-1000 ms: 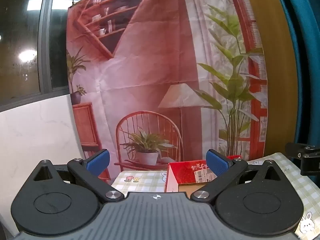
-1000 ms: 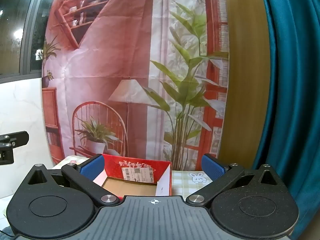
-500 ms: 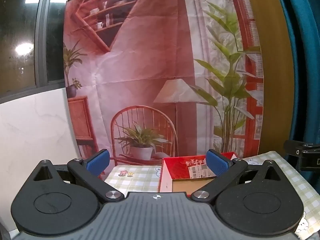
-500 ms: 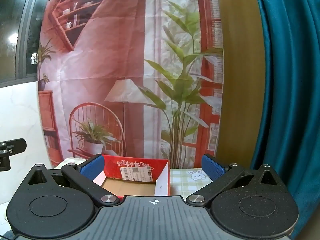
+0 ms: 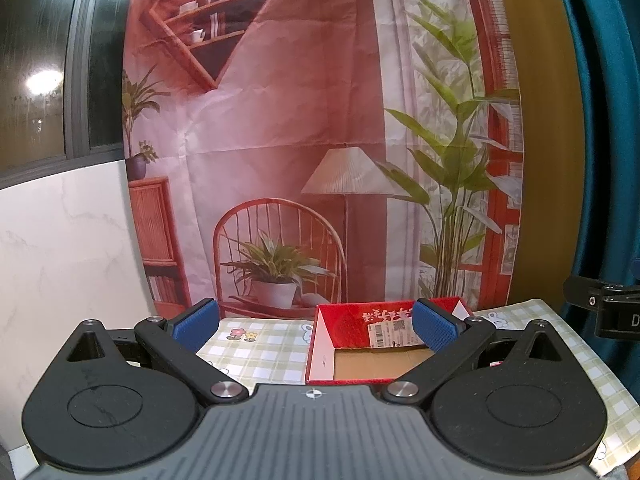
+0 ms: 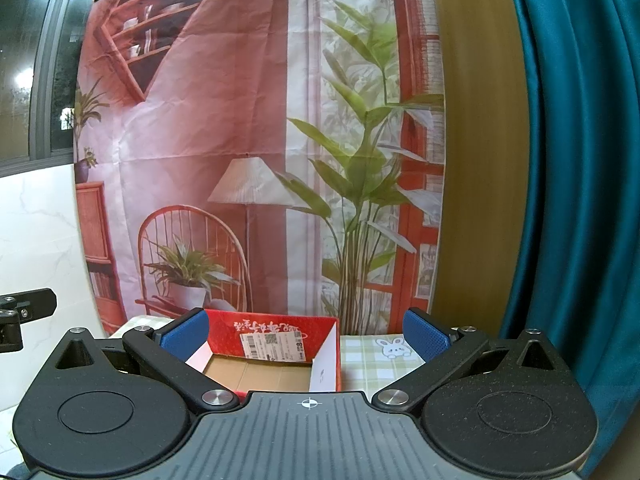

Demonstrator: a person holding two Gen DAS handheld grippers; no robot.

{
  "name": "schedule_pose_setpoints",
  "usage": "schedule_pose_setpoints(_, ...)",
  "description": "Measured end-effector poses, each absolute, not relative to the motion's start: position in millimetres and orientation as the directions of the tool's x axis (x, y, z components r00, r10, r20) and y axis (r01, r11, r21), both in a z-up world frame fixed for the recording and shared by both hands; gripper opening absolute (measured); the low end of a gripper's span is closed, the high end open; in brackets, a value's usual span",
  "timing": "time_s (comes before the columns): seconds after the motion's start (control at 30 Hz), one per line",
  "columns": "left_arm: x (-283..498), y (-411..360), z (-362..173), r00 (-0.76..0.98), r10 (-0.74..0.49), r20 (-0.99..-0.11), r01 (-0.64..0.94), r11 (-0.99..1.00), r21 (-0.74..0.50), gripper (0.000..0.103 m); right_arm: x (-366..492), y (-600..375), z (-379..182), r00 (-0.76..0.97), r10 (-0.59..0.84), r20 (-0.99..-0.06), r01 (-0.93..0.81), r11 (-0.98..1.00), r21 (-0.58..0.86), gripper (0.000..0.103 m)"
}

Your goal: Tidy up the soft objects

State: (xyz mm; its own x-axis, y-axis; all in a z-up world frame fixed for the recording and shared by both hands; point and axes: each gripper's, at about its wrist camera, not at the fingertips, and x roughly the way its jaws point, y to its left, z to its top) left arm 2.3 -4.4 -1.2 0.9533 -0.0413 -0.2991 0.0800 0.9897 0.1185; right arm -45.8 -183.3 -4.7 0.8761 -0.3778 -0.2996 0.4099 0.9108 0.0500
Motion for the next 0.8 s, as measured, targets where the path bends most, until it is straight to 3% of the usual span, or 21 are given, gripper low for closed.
schedule_pose_setpoints(0.8, 3.0, -5.4, -6.9, 0.946, -0.05, -0.321, 0.091, 0.989, 0.114, 0.103, -44.4, -185.4, -6.2, 0.874, -0.376, -0.308, 0.411, 0.91, 0.055, 0.103)
